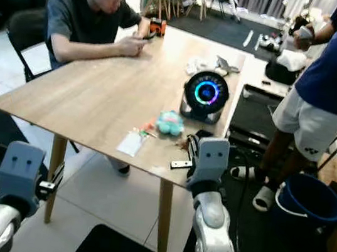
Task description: Hang keys on a hook
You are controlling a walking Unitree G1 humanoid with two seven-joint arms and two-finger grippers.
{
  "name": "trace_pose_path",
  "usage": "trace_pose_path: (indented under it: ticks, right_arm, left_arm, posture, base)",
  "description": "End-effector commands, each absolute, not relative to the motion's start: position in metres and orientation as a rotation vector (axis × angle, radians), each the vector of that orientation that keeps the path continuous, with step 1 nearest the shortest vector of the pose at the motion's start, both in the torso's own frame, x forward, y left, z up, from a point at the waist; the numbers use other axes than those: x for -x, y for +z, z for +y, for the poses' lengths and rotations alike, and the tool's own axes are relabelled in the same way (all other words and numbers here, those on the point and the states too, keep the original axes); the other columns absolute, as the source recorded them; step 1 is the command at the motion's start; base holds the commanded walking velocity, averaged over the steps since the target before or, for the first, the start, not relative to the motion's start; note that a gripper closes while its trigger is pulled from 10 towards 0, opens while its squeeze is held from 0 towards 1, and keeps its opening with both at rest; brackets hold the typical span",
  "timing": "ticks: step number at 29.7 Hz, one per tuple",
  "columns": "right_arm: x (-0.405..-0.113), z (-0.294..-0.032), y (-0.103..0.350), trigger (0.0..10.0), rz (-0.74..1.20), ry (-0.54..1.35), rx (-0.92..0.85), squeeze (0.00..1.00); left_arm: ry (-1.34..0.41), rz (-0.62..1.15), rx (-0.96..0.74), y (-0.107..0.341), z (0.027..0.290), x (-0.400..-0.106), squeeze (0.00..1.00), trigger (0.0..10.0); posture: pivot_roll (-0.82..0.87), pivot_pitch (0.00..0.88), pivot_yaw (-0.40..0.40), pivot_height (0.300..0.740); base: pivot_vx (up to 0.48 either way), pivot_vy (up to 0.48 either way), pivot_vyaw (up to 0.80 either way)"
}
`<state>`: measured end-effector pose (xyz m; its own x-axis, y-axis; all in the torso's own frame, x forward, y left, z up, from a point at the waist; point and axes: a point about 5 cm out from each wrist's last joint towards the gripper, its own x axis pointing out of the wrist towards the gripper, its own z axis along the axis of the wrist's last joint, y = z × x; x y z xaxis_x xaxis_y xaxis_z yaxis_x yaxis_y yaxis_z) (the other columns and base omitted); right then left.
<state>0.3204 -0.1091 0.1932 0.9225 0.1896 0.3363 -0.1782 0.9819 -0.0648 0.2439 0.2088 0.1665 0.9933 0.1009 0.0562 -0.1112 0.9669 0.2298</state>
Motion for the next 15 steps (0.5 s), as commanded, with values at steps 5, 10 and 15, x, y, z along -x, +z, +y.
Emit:
trace_pose_path:
  ticks: [5,10,15]
  right_arm:
    - [-0.3196,-0.1117,0.1950,10.0,-0.361,0.179,0.019,0.00]
    - [-0.3201,-0.1114,0.1949,10.0,-0.361,0.180,0.019,0.00]
    - [-0.3206,-0.1114,0.1952,10.0,-0.362,0.177,0.018,0.00]
  left_arm:
    - [0.101,-0.035,-0.237,0.1646,0.2084,-0.2432,0.00,10.0]
    - [0.101,-0.035,-0.235,0.1645,0.2082,-0.2438,0.00,10.0]
    - [0.102,-0.034,-0.234,0.1646,0.2083,-0.2443,0.00,10.0]
  posture:
    - [0.16,0.134,-0.048,0.740]
    - [0.16,0.130,-0.049,0.740]
    - [0.16,0.132,-0.049,0.740]
  base:
    - [0.000,-0.068,0.00]
    - [0.000,0.000,0.00]
    - [0.000,0.000,0.00]
